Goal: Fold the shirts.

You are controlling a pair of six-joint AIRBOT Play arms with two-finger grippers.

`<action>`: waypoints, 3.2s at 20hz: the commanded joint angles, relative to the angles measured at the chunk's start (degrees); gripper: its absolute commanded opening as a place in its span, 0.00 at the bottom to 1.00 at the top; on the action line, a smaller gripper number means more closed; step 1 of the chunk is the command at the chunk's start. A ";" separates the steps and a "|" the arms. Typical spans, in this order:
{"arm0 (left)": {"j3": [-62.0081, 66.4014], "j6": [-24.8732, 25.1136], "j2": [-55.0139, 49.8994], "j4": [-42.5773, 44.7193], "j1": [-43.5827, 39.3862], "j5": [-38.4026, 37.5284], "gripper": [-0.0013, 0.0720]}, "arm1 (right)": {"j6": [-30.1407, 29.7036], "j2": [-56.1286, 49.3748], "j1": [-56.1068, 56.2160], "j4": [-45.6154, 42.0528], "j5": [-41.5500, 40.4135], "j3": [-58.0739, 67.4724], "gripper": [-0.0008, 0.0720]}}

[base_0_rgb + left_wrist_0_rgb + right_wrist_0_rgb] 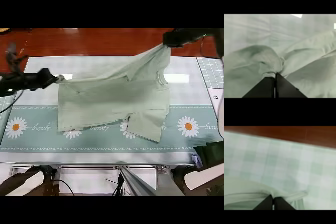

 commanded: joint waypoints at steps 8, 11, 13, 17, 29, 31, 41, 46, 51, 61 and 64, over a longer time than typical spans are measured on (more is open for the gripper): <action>6.73 0.61 -10.82 2.78 4.13 -11.43 0.64 | -4.96 -3.74 -0.11 -8.92 10.73 0.09 0.57; 11.34 0.37 -10.43 6.34 12.55 -30.25 0.64 | -3.58 2.64 -4.44 -9.62 17.97 0.00 0.64; 7.87 0.48 -8.59 6.23 16.52 -35.04 0.64 | -3.58 5.44 -8.41 -8.35 23.76 -1.92 0.67; -9.73 5.55 -3.32 6.23 21.31 -35.32 0.66 | -5.40 9.46 -17.81 3.98 27.89 -12.57 0.67; -20.65 9.68 -7.26 5.09 24.04 -26.51 0.79 | -10.91 14.75 -27.47 17.90 18.82 -30.10 0.67; -20.65 9.16 -9.11 3.80 21.29 -23.69 0.79 | -10.91 14.75 -27.47 18.62 18.67 -30.10 0.67; -20.59 12.22 -15.45 -6.75 11.74 -21.00 0.05 | -10.38 15.54 -30.64 14.16 20.63 -31.58 0.67; -20.52 13.07 -15.37 -6.71 12.76 -22.69 0.05 | -10.45 17.51 -33.24 15.78 18.12 -47.08 0.68; -20.48 13.88 -15.37 -6.73 12.74 -22.95 0.05 | -13.53 18.38 -31.87 24.61 5.01 -60.26 0.82; -20.41 14.58 -15.34 -6.73 12.74 -23.34 0.05 | -7.45 14.69 -19.02 30.03 -12.81 -64.72 0.58; -18.95 15.63 -15.08 -6.78 12.76 -24.83 0.05 | -4.83 13.99 -16.17 30.27 -14.53 -64.30 0.05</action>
